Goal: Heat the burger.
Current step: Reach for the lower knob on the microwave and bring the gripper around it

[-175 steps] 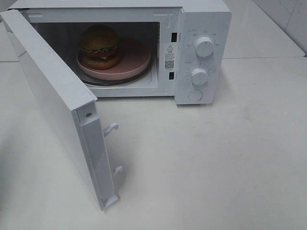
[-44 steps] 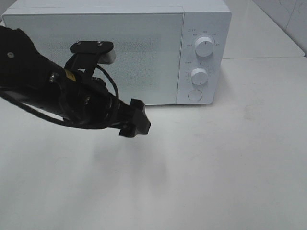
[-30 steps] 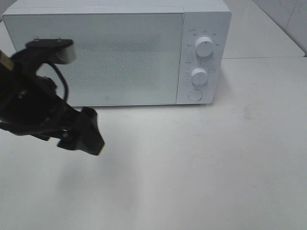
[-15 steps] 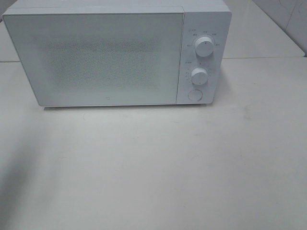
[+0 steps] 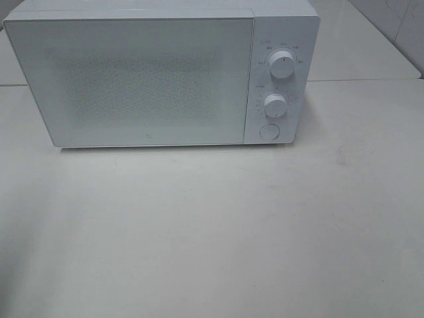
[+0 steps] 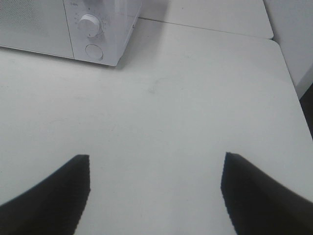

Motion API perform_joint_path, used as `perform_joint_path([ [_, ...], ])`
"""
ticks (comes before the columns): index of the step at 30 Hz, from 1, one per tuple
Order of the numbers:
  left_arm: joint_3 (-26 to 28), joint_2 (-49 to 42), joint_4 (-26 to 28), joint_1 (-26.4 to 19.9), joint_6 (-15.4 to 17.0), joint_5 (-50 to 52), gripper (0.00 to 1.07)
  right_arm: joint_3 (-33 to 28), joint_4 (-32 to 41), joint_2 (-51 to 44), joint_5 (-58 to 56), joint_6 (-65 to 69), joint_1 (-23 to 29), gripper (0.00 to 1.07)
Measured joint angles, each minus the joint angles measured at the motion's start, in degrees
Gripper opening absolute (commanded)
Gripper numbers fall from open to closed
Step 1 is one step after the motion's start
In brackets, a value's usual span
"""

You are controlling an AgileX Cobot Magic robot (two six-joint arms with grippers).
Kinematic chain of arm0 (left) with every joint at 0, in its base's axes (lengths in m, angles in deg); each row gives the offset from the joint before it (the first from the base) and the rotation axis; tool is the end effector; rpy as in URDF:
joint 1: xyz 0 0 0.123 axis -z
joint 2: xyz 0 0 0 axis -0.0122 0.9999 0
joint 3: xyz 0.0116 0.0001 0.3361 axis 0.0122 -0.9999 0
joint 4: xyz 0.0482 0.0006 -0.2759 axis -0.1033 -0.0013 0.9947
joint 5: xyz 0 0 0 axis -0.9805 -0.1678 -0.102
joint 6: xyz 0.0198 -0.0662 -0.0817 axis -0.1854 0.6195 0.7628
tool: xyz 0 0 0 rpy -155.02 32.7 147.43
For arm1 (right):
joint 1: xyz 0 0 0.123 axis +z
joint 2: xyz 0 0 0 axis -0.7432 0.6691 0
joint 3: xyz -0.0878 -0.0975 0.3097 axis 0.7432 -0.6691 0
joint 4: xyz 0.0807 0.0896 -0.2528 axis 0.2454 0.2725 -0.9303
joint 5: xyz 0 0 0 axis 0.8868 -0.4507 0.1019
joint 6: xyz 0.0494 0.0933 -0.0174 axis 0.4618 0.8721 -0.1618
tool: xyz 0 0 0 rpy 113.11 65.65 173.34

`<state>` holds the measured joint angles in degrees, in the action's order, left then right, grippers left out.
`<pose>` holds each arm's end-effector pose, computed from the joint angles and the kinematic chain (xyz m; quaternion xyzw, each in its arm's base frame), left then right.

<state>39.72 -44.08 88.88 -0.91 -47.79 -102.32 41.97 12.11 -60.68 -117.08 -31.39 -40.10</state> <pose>0.1018 -0.0103 0.2957 0.0160 0.9713 -0.0525 0.2316 -0.0147 -0.0084 0.2915 -0.0778 0.8298 -0.0108 0.5525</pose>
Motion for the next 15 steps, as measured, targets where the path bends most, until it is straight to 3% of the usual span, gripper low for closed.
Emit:
perform_joint_path([
  [4,-4.6,-9.0,-0.1,0.0,-2.8,2.4,0.98,0.0,0.0,0.0,0.0,0.0,0.0,0.73],
  [15,-6.1,-28.1,-0.6,0.0,-3.3,1.8,0.98,0.0,0.0,0.0,0.0,0.0,0.0,0.73],
])
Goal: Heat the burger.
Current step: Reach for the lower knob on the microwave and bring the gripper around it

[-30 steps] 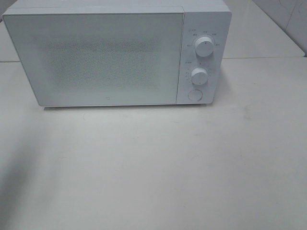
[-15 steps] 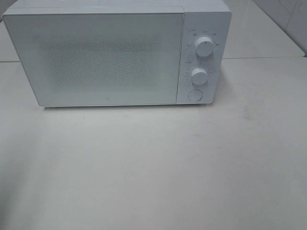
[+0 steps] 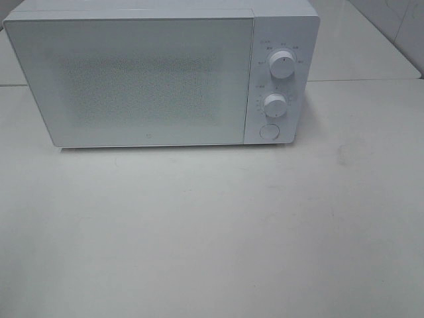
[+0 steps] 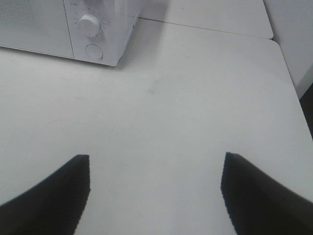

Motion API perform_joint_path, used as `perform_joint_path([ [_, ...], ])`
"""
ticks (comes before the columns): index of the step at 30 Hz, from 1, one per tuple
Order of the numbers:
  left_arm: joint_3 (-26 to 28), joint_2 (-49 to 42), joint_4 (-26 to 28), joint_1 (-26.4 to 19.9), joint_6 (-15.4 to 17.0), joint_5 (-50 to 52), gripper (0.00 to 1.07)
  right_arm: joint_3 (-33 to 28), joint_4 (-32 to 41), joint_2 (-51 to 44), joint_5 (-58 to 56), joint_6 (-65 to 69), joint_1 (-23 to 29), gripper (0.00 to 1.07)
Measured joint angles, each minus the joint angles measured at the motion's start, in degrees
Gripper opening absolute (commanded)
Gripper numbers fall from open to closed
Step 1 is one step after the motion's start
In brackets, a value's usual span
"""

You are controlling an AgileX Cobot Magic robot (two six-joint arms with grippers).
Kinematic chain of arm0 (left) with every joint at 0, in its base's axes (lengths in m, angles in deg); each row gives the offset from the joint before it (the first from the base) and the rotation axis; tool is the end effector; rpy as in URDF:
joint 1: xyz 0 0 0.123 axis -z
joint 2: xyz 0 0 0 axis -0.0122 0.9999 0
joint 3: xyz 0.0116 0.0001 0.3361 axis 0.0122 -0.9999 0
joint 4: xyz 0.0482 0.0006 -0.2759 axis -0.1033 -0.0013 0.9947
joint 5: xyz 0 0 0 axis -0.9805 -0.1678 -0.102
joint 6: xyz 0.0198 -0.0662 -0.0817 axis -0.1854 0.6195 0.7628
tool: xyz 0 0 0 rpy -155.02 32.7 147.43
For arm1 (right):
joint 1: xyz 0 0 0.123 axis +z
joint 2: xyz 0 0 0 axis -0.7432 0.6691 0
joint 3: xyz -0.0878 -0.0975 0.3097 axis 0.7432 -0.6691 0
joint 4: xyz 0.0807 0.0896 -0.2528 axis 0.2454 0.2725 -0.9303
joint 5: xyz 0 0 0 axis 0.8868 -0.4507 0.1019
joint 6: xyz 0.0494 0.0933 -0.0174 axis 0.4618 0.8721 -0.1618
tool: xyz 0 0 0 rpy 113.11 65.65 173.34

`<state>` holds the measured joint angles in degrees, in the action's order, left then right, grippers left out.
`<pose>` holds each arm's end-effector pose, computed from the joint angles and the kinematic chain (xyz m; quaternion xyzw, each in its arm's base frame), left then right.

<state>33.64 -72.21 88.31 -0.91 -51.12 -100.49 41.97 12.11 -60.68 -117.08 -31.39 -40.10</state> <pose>0.0181 -0.0115 0.2907 0.0522 0.9019 -0.0249 0.4281 -0.0147 -0.0084 0.2915 -0.0778 0.8298 -0.0108 0.5525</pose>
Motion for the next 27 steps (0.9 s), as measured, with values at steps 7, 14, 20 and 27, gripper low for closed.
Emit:
perform_joint_path([
  [7,0.0,-9.9,0.1,0.0,0.0,-0.1,0.98,0.0,0.0,0.0,0.0,0.0,0.0,0.73],
  [14,-0.2,-13.5,1.5,0.0,0.0,-0.2,0.98,0.0,0.0,0.0,0.0,0.0,0.0,0.73],
  [20,-0.2,-13.5,1.6,0.0,0.0,-0.2,0.98,0.0,0.0,0.0,0.0,0.0,0.0,0.73],
  [27,-0.2,-13.5,1.6,0.0,0.0,-0.2,0.98,0.0,0.1,0.0,0.0,0.0,0.0,0.73],
])
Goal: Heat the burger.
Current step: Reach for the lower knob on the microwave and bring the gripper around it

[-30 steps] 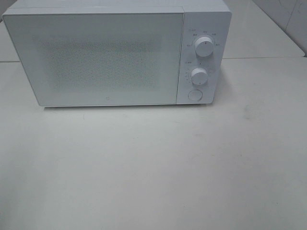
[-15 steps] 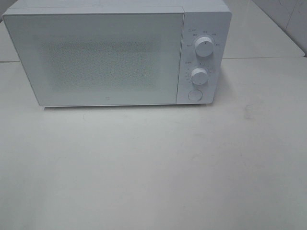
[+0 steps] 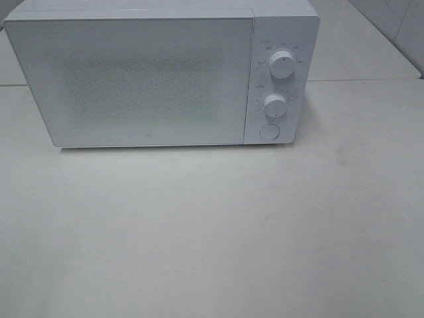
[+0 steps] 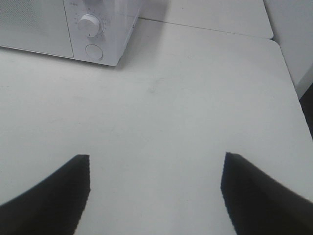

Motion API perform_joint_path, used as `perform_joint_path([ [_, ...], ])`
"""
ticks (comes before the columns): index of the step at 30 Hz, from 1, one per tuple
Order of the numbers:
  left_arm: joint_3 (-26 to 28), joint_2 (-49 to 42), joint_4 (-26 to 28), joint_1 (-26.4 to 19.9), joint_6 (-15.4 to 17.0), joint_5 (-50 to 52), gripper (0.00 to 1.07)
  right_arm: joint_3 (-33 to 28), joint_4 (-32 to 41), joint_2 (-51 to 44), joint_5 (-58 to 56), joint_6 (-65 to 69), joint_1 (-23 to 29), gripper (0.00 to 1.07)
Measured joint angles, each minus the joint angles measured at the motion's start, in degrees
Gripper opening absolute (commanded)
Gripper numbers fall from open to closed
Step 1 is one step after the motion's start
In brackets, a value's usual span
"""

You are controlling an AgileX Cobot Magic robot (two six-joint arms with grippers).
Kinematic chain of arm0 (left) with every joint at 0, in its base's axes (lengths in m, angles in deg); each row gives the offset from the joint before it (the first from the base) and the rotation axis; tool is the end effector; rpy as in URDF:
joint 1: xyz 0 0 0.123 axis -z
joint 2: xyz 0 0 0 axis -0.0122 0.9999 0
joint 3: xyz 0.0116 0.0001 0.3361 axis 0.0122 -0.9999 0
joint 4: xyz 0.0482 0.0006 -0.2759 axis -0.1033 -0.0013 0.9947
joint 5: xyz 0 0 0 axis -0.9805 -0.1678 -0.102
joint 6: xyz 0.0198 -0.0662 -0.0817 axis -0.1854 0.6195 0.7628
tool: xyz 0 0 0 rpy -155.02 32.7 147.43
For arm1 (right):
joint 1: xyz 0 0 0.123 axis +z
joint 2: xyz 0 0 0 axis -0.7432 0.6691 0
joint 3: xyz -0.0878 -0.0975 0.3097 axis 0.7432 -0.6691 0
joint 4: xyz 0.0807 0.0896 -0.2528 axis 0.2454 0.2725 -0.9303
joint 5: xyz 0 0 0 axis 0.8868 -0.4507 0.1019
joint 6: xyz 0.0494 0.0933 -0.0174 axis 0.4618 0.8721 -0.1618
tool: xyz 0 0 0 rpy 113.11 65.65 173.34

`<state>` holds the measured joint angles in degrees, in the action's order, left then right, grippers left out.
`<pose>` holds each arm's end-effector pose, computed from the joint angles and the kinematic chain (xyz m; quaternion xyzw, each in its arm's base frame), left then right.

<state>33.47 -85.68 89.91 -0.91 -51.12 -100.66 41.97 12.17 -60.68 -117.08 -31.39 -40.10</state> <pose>-0.0214 -0.0152 0.2893 0.0571 0.8462 -0.0298 0.5289 -0.0147 -0.0083 0.2915 -0.0778 0.8298 -0.0103 0.5525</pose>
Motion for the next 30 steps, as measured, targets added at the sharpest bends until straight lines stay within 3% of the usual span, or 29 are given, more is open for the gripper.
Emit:
perform_joint_path([
  [21,0.0,0.0,0.0,0.0,0.0,0.0,0.98,0.0,0.0,0.3,0.0,0.0,0.0,0.73],
  [30,0.0,0.0,0.0,0.0,0.0,0.0,0.98,2.9,0.2,9.6,5.5,0.0,0.0,0.73],
])
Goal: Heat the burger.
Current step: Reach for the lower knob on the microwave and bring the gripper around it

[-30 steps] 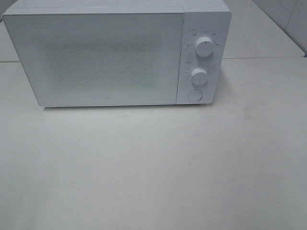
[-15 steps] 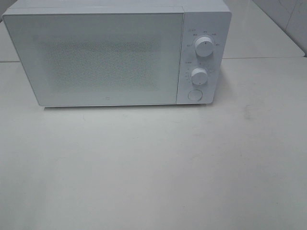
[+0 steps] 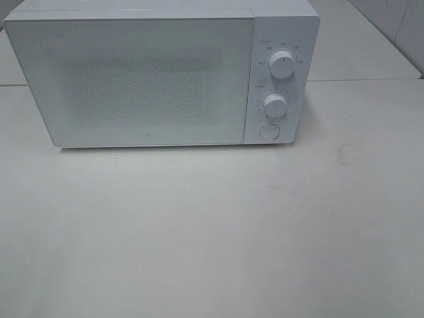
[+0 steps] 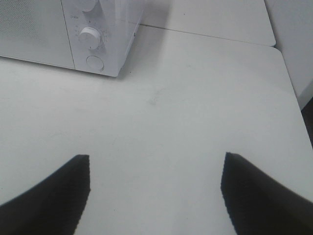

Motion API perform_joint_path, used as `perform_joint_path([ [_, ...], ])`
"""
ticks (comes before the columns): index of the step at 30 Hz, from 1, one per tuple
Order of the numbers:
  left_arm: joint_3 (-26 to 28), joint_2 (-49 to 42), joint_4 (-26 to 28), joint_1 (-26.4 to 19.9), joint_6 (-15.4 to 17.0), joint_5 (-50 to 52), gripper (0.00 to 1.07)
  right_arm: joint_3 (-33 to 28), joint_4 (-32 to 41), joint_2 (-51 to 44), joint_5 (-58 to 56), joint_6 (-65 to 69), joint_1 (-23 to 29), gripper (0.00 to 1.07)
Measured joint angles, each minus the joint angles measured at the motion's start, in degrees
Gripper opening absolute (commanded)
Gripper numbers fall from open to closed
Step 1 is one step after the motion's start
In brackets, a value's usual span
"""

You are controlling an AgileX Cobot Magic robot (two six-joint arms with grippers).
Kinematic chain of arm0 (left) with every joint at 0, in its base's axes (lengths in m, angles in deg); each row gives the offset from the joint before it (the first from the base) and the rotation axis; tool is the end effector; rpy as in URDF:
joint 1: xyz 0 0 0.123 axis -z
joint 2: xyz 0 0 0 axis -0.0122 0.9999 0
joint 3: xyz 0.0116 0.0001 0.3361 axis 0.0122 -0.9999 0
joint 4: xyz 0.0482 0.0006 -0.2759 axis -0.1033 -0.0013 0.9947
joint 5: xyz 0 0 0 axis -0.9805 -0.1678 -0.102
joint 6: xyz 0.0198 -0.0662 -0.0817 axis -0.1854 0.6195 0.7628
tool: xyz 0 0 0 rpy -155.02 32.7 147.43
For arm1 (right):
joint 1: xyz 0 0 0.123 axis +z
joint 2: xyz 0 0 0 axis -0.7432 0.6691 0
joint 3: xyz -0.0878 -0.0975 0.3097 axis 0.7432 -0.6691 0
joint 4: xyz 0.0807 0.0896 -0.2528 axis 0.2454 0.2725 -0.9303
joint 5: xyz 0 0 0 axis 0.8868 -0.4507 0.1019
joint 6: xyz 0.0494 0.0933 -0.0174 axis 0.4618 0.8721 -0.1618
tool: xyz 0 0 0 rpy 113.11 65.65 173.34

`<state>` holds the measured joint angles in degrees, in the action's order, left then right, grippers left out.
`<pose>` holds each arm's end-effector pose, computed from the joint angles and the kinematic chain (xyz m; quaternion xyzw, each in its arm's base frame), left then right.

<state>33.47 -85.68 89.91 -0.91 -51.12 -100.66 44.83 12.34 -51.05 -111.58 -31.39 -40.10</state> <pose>-0.0214 -0.0152 0.2893 0.0571 0.8462 -0.0298 0.5289 0.0138 -0.0037 0.3176 -0.0819 0.8356 -0.0090 0.5432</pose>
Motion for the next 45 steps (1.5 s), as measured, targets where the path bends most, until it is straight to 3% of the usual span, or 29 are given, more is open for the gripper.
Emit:
perform_joint_path([
  [17,0.0,0.0,0.0,0.0,0.0,0.0,0.98,0.0,0.7,15.6,24.3,1.0,0.0,0.73],
  [25,0.0,0.0,0.0,0.0,0.0,0.0,0.98,0.0,0.8,26.6,35.6,1.7,0.0,0.78],
  [37,0.0,0.0,0.0,0.0,0.0,0.0,0.98,-0.1,0.8,41.1,51.2,4.0,0.0,0.77],
  [45,0.0,0.0,0.0,0.0,0.0,0.0,0.98,-6.4,3.3,49.1,71.7,3.4,0.0,0.77],
])
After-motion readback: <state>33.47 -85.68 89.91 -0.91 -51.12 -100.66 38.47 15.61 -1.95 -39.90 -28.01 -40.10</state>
